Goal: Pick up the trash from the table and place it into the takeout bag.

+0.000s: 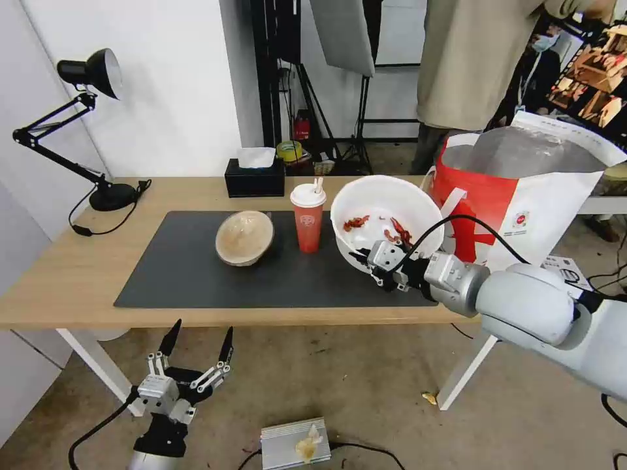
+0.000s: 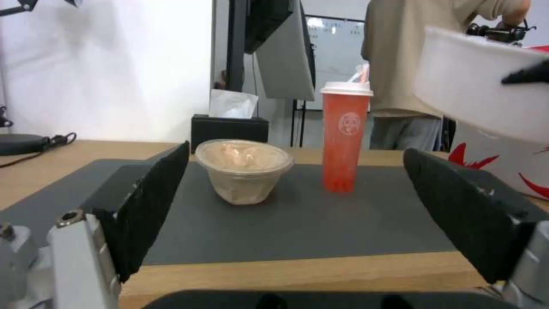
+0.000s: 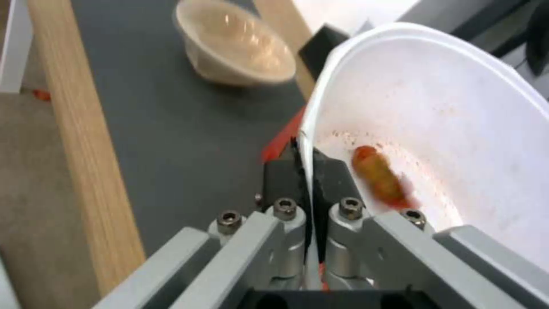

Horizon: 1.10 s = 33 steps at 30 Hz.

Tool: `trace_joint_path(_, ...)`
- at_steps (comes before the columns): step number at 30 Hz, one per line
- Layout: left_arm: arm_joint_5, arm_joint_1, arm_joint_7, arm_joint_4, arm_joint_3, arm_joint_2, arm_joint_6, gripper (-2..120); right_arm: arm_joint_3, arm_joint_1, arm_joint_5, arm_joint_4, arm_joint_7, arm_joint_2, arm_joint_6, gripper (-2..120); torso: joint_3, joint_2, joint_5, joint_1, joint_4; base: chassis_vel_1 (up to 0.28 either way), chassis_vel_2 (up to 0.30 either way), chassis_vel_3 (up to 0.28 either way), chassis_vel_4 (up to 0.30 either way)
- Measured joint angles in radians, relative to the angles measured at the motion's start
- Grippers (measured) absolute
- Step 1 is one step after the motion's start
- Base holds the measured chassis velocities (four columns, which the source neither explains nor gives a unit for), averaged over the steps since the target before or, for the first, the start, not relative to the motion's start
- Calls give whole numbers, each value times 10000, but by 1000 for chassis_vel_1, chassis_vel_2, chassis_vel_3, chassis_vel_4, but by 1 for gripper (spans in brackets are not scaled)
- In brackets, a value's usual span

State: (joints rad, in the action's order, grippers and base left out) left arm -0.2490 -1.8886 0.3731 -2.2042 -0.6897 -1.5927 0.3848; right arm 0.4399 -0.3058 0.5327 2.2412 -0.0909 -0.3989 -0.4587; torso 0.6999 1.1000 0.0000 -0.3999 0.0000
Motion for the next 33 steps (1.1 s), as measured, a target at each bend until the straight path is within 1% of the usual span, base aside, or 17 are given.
trace_joint_path(5,47,-11,-1,-18,46,0,6,100,-301,-4,-160,218,-86,59,155,0,0,0,0,0,0,0,0,0,0)
trace_joint_path(9,113,-53,-1,-72,60,-1,13,100,-862,-11,-244,266,-346,167,171,0,1,1,0,0,0,0,0,0,0)
trace_joint_path(15,157,-96,-1,-114,54,-2,24,100,-1385,65,-230,271,-645,372,201,0,0,1,0,0,0,0,0,0,0)
trace_joint_path(24,192,-166,57,-169,37,2,53,100,-2158,128,121,235,-996,885,369,0,0,1,1,0,0,0,0,0,0)
trace_joint_path(27,202,-174,69,-169,40,3,55,100,-2237,140,175,216,-1031,942,394,0,0,1,1,0,-1,0,0,0,0)
trace_joint_path(33,289,-216,139,-163,139,3,89,100,-2748,114,392,29,-1099,1129,481,0,0,1,1,0,0,0,0,0,0)
